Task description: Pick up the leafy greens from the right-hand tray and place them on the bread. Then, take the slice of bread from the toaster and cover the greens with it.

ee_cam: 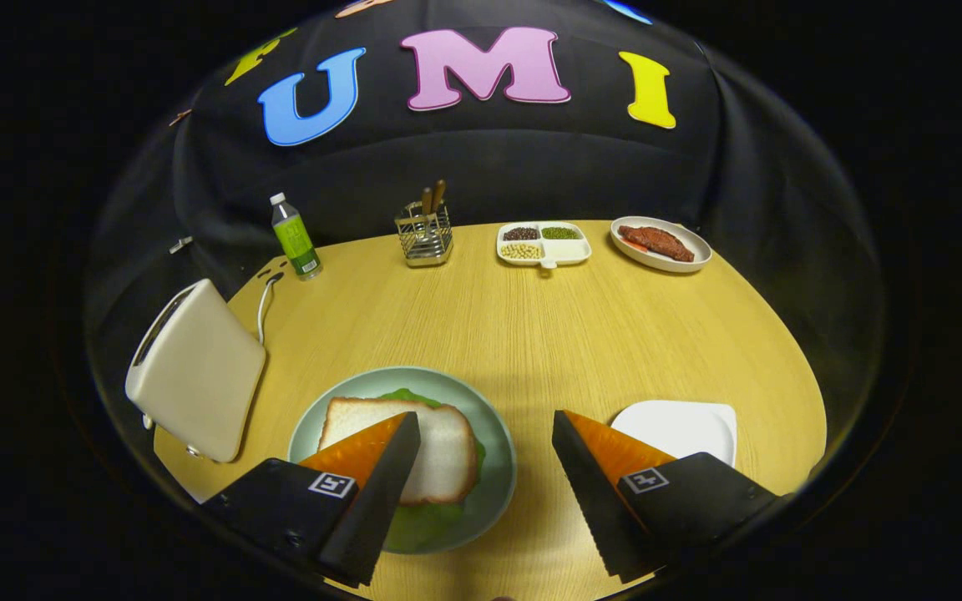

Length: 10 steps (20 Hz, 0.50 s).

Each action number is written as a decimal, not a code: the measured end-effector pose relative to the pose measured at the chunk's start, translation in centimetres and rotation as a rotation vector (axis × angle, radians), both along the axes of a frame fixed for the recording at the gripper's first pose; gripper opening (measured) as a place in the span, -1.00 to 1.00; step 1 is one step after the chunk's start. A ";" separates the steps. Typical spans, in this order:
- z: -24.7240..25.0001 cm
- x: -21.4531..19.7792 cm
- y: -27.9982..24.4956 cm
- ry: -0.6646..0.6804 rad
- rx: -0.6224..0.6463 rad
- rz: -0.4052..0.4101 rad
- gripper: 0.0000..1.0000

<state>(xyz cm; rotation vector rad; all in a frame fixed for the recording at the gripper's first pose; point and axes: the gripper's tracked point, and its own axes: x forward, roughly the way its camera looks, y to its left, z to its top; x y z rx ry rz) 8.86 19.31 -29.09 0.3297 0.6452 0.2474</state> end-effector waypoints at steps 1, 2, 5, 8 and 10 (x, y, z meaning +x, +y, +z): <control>0.9 0.2 -0.7 -0.017 0.004 -0.006 0.99; 2.0 0.5 -1.4 -0.040 0.002 -0.006 0.99; 5.2 1.0 -4.0 -0.118 -0.030 -0.006 0.99; 9.0 1.3 -6.9 -0.205 -0.062 -0.026 0.98; 11.4 1.1 -8.3 -0.259 -0.074 -0.038 0.98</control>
